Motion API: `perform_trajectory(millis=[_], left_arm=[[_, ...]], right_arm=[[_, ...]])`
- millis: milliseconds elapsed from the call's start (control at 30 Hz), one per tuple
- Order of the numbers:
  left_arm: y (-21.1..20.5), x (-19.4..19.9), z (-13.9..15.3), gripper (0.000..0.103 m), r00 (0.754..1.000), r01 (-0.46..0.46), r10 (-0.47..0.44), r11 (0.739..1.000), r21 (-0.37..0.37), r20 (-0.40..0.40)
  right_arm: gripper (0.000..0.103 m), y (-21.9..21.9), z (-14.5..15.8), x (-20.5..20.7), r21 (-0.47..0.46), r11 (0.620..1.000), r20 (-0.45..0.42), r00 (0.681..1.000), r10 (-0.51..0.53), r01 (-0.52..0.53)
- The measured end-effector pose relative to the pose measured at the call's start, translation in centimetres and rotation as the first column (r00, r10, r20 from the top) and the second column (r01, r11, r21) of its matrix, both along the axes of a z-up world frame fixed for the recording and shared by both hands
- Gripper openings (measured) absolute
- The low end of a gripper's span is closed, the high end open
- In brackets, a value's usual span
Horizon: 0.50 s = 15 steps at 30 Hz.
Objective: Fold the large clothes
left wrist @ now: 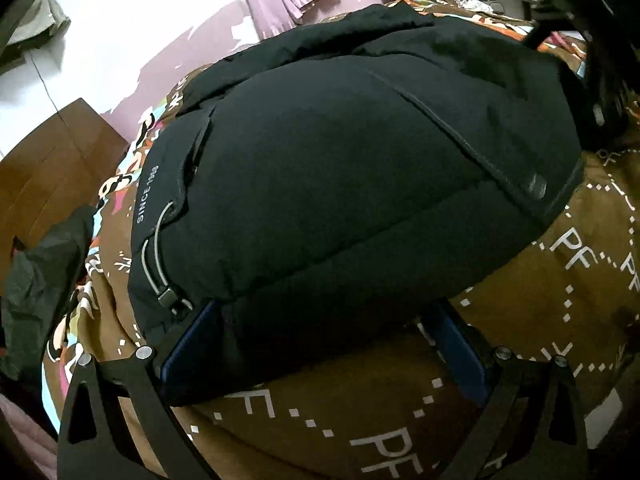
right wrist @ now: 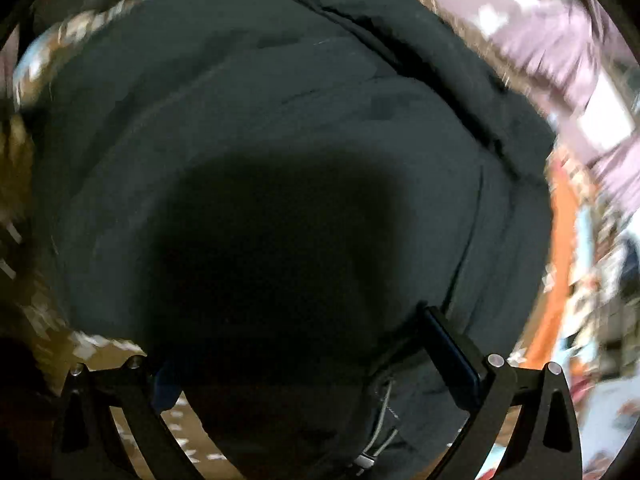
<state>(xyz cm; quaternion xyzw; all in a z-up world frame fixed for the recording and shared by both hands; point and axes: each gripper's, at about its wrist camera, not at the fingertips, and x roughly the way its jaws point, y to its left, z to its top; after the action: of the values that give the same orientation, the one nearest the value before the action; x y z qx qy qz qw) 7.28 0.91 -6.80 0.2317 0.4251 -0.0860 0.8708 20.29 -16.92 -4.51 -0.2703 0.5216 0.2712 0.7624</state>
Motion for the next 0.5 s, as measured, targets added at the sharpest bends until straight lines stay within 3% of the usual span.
perform_trajectory(millis=[200, 367, 500], left_arm=[[-0.4, -0.1, 0.0, 0.101, 1.0, 0.015, -0.015, 1.0, -0.018, -0.006], [-0.4, 0.6, 0.4, 0.101, 1.0, 0.0, 0.0, 1.0, -0.03, -0.006], [-0.9, 0.8, -0.9, 0.101, 1.0, 0.019, -0.018, 0.998, 0.053, -0.017]], right_arm=[[0.103, -1.3, 2.5, 4.2, 0.128, 0.986, -0.146, 0.986, -0.083, 0.102], [0.103, -1.7, 3.1, 5.3, 0.163, 0.973, -0.223, 0.967, -0.124, 0.163], [0.103, -1.5, 2.6, 4.4, 0.131, 0.981, -0.217, 0.969, -0.116, 0.146]])
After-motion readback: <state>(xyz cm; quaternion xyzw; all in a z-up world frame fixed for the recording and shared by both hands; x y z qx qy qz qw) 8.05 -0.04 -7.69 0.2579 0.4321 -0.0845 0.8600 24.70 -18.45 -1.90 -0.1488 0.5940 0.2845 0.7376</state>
